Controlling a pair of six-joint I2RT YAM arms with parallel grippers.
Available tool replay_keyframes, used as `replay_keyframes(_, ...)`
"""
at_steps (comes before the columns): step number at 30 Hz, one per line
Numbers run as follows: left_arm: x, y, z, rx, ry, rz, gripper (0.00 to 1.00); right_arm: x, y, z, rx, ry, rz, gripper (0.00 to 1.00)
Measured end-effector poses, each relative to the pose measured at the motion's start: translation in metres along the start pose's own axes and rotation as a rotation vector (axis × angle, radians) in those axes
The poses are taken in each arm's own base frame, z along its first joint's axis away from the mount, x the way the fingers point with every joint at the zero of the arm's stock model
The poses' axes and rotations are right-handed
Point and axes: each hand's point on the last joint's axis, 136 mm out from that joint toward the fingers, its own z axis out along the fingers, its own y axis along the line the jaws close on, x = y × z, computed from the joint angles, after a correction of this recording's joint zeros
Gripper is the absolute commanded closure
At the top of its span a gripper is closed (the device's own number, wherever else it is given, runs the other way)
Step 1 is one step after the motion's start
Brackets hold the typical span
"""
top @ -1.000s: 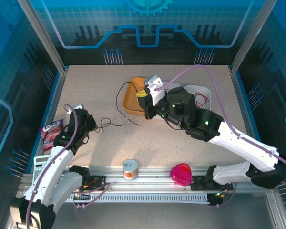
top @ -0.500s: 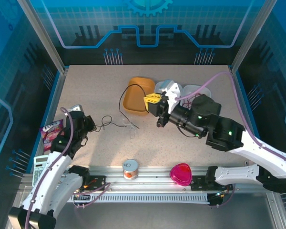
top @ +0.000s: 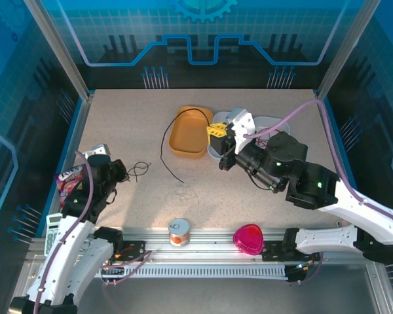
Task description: Untangle the cables
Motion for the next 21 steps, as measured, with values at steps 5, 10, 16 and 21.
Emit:
replay_keyframes(5, 0.002, 0.000, 0.004, -0.007, 0.015, 0.002, 1.00, 0.008, -0.003, 0.009, 0.041, 0.022, -0.014, 1.00)
replay_keyframes(10, 0.008, -0.001, 0.010, 0.008, 0.027, -0.004, 1.00, 0.008, -0.014, 0.014, 0.084, -0.040, 0.063, 1.00)
replay_keyframes(16, 0.011, -0.004, 0.015, 0.022, 0.039, -0.004, 1.00, 0.044, -0.013, 0.057, 0.095, 0.010, 0.191, 1.00)
replay_keyframes(21, 0.011, -0.007, 0.015, 0.038, 0.042, -0.005, 1.00, 0.088, 0.011, 0.097, 0.052, 0.105, 0.220, 1.00)
